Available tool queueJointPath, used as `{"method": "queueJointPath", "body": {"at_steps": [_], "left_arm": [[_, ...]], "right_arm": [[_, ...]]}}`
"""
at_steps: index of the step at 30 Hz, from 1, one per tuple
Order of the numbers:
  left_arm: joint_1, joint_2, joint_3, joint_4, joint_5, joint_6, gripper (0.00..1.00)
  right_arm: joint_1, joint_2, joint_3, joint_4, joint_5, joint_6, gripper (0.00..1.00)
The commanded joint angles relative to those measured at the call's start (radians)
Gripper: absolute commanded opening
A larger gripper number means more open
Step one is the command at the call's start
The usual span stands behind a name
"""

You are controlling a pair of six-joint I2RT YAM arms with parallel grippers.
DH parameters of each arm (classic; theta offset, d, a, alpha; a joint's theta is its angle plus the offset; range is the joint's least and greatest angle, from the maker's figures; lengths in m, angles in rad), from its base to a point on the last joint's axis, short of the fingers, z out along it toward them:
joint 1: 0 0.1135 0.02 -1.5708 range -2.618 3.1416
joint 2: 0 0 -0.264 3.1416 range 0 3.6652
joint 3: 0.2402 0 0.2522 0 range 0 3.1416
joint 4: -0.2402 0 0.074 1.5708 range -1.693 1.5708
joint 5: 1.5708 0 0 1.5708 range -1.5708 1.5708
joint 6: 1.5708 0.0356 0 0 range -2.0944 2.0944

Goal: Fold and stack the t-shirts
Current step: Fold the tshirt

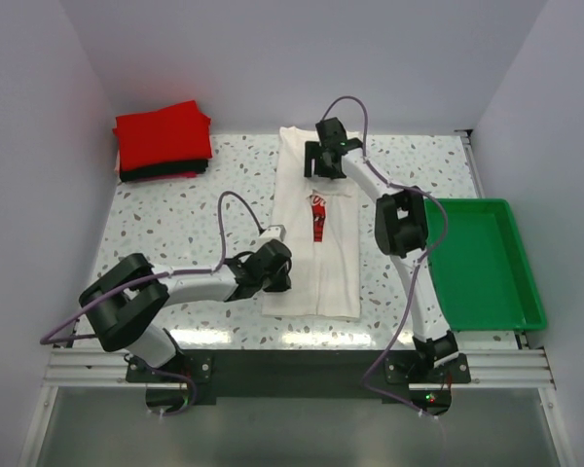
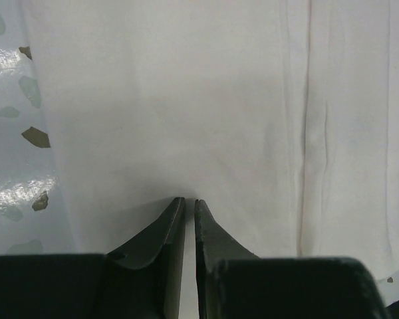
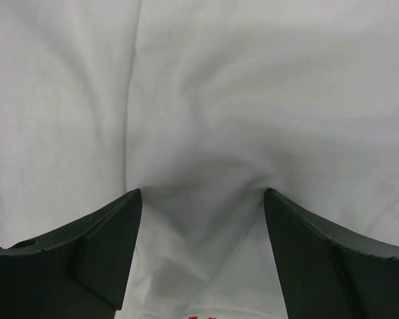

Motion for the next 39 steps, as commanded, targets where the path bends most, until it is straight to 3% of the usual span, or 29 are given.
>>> {"method": "queueJointPath", "body": {"at_steps": [1, 9, 15, 21, 26, 32, 39], "left_arm": [[-0.004, 0.004, 0.02, -0.041, 0.016, -0.007, 0.17], [0.042, -0.14, 0.064, -0.143, 0.0, 0.062, 0.28], [0.057, -0.249, 0.02, -0.213, 0.025, 0.055, 0.29], [0.12, -0.355, -0.112, -0.189, 0.16, 0.056, 0.33], [0.151, -0.364, -0.123, -0.176, 0.258, 0.107, 0.42], [0.159, -0.343, -0.138, -0.169, 0.304, 0.113, 0.47], [0.162, -0.33, -0.166, -0.179, 0.307, 0.107, 0.49]], "right_arm": [[-0.018, -0.032, -0.019, -0.003, -0.023, -0.033, 0.79], [-0.018, -0.308, -0.157, -0.032, -0.044, 0.02, 0.88], [0.007, -0.669, -0.61, 0.043, -0.07, 0.123, 0.83], [0.036, -1.029, -1.224, 0.164, -0.159, 0.241, 0.61], [0.045, -1.239, -1.476, 0.187, -0.224, 0.316, 0.56], [0.044, -1.366, -1.645, 0.166, -0.279, 0.356, 0.56], [0.044, -1.376, -1.769, 0.199, -0.363, 0.39, 0.56]]}}
